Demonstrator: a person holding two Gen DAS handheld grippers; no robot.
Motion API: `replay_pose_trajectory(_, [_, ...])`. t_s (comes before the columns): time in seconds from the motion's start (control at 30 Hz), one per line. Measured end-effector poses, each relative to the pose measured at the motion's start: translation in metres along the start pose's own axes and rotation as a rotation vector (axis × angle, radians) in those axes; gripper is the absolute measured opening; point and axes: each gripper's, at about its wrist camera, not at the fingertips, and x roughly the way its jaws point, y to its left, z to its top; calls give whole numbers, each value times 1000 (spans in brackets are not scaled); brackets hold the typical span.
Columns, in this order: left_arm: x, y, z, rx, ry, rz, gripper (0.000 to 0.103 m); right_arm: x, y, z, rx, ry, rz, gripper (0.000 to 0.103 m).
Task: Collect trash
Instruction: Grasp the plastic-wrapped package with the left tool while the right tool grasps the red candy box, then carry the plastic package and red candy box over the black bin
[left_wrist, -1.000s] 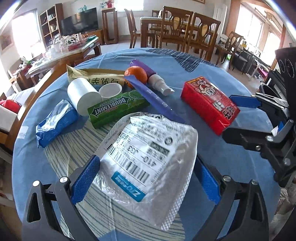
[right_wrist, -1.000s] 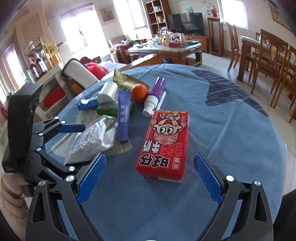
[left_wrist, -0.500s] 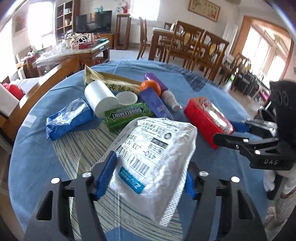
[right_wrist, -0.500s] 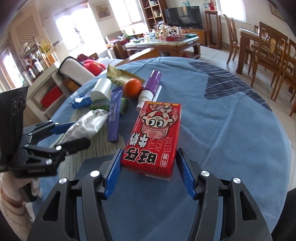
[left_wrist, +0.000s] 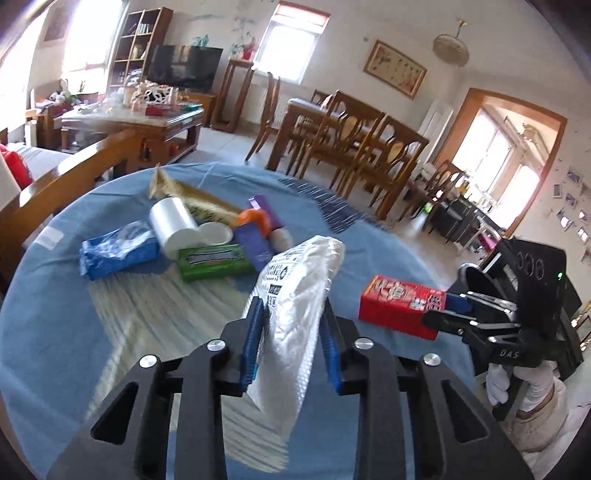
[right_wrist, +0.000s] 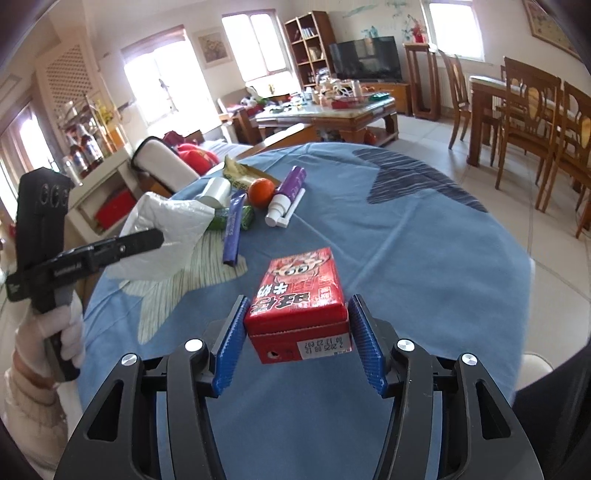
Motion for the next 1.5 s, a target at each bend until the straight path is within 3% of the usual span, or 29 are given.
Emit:
replay_pose_trajectory(0.27, [10,-45,0,56,-26,-70,23,-50,-24,-20,34,-57,-15,54])
replay_pose_trajectory(0.67, [57,-140,1,147,23,-218,23,-123,-86,-51,138,-143,-70,54])
replay_pose_trajectory(1.23, [121,-266,-5,294,99,-386,23,-231,-200,-130,346,-254,-276,54])
replay_pose_trajectory(1.5, [148,-314,-13,330,132,-467,23,-257,-254,-168,446,-265,-365,54])
